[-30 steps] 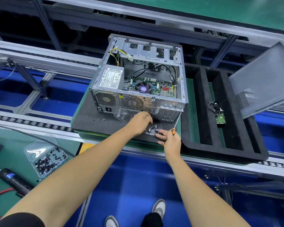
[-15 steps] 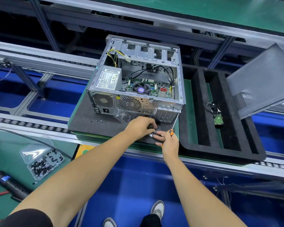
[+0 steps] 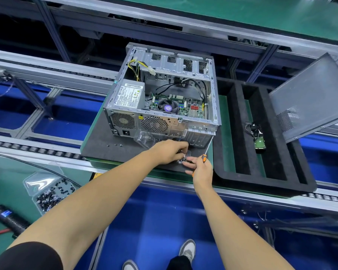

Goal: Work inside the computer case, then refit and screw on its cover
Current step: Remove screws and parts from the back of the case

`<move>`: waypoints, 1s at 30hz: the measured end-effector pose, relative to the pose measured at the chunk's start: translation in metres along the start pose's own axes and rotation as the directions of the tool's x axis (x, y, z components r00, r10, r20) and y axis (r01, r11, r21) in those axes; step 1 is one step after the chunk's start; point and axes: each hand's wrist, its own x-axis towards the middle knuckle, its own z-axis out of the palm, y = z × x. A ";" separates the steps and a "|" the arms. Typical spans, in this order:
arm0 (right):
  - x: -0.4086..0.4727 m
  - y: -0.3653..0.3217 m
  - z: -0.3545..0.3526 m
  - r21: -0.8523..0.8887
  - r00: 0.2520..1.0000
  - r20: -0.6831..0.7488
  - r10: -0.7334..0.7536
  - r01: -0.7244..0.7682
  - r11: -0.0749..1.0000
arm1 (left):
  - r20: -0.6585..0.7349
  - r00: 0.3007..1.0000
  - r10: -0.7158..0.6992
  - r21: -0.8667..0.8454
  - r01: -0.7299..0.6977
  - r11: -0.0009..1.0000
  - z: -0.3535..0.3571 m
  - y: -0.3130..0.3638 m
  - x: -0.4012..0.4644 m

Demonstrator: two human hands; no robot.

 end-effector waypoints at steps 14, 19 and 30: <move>0.001 0.001 0.000 -0.013 1.000 -0.007 0.014 -0.014 1.000 | 0.071 0.989 -0.130 -0.306 0.145 0.941 -0.017 0.011 -0.002; 0.001 0.001 -0.001 -0.008 1.000 -0.004 0.014 -0.014 1.000 | 0.244 0.943 -0.228 -0.578 0.330 0.747 -0.027 0.013 -0.008; 0.002 0.000 -0.002 -0.016 1.000 0.008 0.009 -0.009 1.000 | 0.220 0.927 -0.304 -0.565 0.375 0.735 -0.030 -0.003 -0.008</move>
